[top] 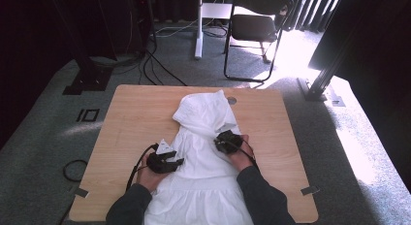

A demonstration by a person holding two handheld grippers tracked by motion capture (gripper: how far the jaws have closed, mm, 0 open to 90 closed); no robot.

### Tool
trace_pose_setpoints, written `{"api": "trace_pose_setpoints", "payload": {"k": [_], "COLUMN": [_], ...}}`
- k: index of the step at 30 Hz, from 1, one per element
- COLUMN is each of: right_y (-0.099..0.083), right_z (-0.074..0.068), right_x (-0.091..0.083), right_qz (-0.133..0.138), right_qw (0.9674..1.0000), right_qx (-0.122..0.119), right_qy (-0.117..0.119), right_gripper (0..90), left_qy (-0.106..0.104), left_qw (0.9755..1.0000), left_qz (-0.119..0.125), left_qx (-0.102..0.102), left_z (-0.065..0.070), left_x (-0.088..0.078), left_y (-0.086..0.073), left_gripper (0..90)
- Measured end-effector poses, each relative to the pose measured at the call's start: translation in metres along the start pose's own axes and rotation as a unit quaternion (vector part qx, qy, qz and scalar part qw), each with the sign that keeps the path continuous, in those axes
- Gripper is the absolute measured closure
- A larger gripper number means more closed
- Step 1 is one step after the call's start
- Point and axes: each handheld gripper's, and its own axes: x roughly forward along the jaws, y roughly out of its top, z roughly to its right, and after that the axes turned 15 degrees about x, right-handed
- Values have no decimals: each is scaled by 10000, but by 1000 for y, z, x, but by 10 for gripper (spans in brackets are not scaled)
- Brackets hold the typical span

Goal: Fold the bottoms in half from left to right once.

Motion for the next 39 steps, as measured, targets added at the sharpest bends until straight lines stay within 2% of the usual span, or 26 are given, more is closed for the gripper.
{"api": "trace_pose_setpoints", "payload": {"k": [1,2,3,4,6,9,13,14,15,16,17,18,19,21,24,25,27,29,31,33,36,37,39], "right_y": [3,6,9,10,9,1,-8,-9,-10,-11,-13,-15,-16,-16,-15,-15,-13,-10,-5,1,6,6,5], "right_z": [12,25,37,48,69,78,79,81,87,90,92,93,92,90,89,89,89,88,86,82,76,74,71], "right_x": [-3,-7,-9,-11,-7,5,16,16,12,10,10,11,11,10,10,10,10,9,9,12,18,20,25], "right_qz": [36,111,195,254,192,39,14,84,200,229,177,161,165,137,125,125,137,326,454,457,386,343,209], "right_qw": [9994,9977,9954,9935,9883,9857,9862,9850,9818,9809,9806,9818,9837,9854,9867,9867,9869,9866,9869,9892,9922,9928,9938], "right_qx": [339,671,933,1101,1512,1683,1654,1722,1878,1911,1936,1883,1780,1685,1597,1597,1558,1565,1529,1394,1182,1144,1089], "right_qy": [-8,40,-37,-120,-10,46,-42,-31,-193,-288,-265,-185,-185,-197,-257,-257,-387,-318,-234,-58,47,66,73], "right_gripper": [832,845,849,850,850,825,765,765,748,766,777,780,779,778,730,730,620,590,550,527,524,528,551], "left_qy": [4,10,29,30,13,26,46,46,57,29,-8,-70,-144,-264,-177,-177,-32,37,99,144,119,135,148], "left_qw": [10000,10000,10000,10000,10000,9999,9997,9997,9994,9994,9994,9993,9992,9990,9998,9998,9999,9999,9999,9997,9987,9986,9987], "left_qz": [9,-3,-6,-15,-5,-50,-91,-91,-147,-167,-189,-237,-306,-332,-100,-100,53,99,55,-79,-465,-478,-394], "left_qx": [0,16,25,25,33,134,211,211,312,315,288,264,217,142,93,93,91,10,-99,-178,-182,-187,-288], "left_z": [0,0,1,1,2,5,7,7,10,10,10,9,7,2,-10,-10,-23,-35,-45,-50,-54,-54,-54], "left_x": [0,0,0,0,0,0,-1,-1,-3,-4,-4,-5,-6,-9,-17,-17,-17,-7,11,29,58,64,65], "left_y": [0,0,0,0,0,1,1,1,1,1,1,2,4,10,24,24,40,51,61,66,65,63,63], "left_gripper": [519,519,519,519,519,518,519,519,520,520,519,518,519,512,504,497,488,482,483,483,491,494,497]}}
